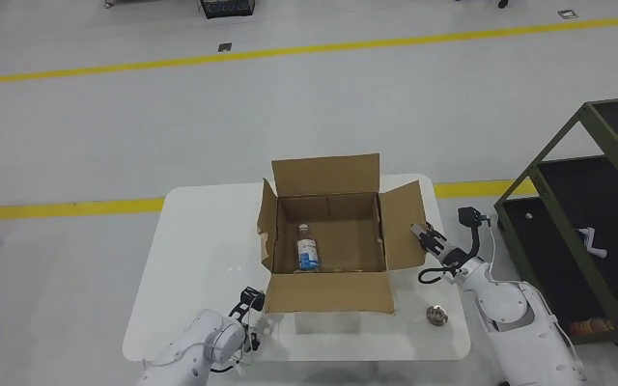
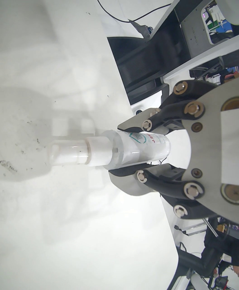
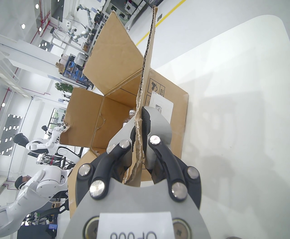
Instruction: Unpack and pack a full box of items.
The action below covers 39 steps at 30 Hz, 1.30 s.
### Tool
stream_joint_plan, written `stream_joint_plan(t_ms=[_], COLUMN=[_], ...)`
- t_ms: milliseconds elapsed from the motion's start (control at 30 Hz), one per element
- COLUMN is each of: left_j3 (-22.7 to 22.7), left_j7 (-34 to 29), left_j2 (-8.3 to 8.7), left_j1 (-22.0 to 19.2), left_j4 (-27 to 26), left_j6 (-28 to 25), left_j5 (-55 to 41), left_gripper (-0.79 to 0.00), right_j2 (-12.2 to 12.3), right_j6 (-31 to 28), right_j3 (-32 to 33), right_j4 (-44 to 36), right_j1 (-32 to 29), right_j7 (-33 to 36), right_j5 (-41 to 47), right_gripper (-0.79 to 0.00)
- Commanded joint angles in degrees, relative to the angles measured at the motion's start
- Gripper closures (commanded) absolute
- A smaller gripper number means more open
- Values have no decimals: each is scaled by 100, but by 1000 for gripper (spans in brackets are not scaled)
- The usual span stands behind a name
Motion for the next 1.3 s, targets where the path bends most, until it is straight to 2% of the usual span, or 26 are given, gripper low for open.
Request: stream_joint_plan(t_ms=[0, 167, 400, 533, 633, 667, 700, 733, 767, 800, 1033, 1267], left_j3=[-185, -969, -2389, -2867, -3056, -3082, -3106, -3118, -3134, -3123, -2901, -2901], left_j7=[-49, -280, -439, -444, -456, -456, -439, -435, -437, -464, -598, -598], left_j2=[56, 256, 494, 547, 569, 573, 573, 572, 572, 572, 569, 569], left_j1=[145, 665, 1515, 1842, 1930, 1919, 1907, 1870, 1828, 1782, 1511, 1511], left_j4=[-203, -953, -2131, -2777, -3200, -3335, -3420, -3512, -3567, -3630, -4112, -4112], left_j6=[20, 10, 167, 85, -98, -164, -195, -246, -277, -330, -448, -448], left_j5=[22, -80, -406, -734, -959, -1013, -1118, -1259, -1367, -1478, -1822, -1822], left_gripper=[0, 0, 0, 0, 0, 0, 0, 0, 0, 0, 0, 0], right_j2=[1, -13, -51, -59, -61, -62, -64, -64, -65, -63, -12, 73], right_j6=[-2, -66, -256, -262, -284, -282, -275, -277, -266, -251, 79, 306], right_j3=[1, -60, -259, -328, -368, -385, -404, -417, -425, -425, -215, 283], right_j4=[3, 37, 248, 279, 275, 274, 268, 251, 244, 226, -140, -844], right_j1=[4, 21, 120, 150, 177, 195, 215, 238, 249, 260, 101, -353], right_j7=[3, 58, 187, 187, 194, 196, 199, 192, 171, 147, -91, -433], right_j5=[15, 221, 574, 546, 501, 480, 459, 411, 384, 334, -201, -771], right_gripper=[0, 0, 0, 0, 0, -58, -157, -354, -603, -785, -785, -785])
